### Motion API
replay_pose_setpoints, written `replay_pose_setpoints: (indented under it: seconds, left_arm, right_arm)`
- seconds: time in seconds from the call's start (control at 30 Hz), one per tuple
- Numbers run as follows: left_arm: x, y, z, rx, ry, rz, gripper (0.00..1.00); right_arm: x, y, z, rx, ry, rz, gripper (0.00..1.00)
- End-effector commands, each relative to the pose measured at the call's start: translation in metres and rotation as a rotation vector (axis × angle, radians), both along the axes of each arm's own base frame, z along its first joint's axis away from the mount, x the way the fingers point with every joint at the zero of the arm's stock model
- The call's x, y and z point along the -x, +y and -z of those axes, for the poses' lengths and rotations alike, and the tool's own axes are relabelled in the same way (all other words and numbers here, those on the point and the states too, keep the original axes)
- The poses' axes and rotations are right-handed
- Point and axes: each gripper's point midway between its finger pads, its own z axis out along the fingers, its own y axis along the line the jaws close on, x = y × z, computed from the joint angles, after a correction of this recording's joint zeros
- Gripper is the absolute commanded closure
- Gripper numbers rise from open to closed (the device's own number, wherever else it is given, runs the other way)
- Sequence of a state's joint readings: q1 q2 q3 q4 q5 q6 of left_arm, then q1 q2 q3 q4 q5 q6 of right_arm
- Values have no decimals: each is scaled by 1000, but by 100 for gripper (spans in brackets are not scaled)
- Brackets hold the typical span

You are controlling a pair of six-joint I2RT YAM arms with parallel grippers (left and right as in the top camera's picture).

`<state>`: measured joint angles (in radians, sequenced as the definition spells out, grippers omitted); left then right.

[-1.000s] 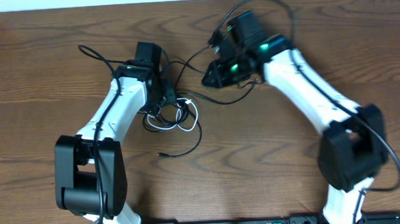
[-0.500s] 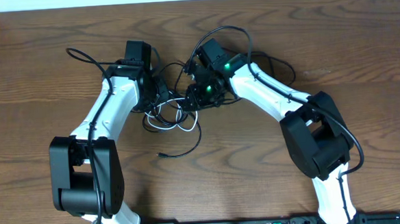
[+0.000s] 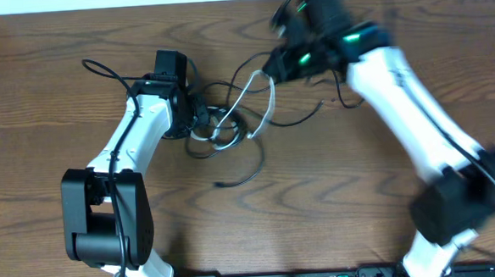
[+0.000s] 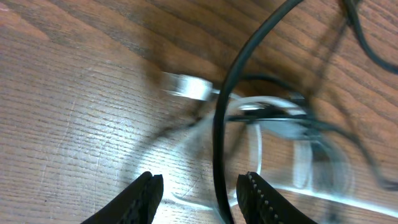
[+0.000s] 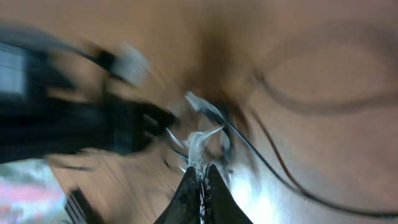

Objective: Untangle cables

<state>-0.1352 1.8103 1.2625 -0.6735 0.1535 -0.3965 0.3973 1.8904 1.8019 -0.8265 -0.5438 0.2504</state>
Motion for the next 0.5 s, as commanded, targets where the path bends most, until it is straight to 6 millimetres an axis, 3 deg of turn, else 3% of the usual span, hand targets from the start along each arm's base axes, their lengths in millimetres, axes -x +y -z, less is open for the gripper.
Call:
replay_pose_setpoints:
  seconds: [0.0, 0.23, 0.33, 0.47]
  left_arm:
    - [-1, 3, -4, -8, -9, -13, 56]
    - [-1, 3, -4, -8, -10, -14, 56]
    - [-1, 3, -4, -8, -10, -13, 56]
    - [-2, 2, -7, -8, -19, 6, 56]
  right_arm:
    - [13, -26, -110, -85, -246, 18, 99]
    - [24, -63, -193, -114, -458, 113, 99]
    - [25, -67, -196, -93, -458, 132, 99]
    - [28, -62, -167, -43, -375, 100, 98]
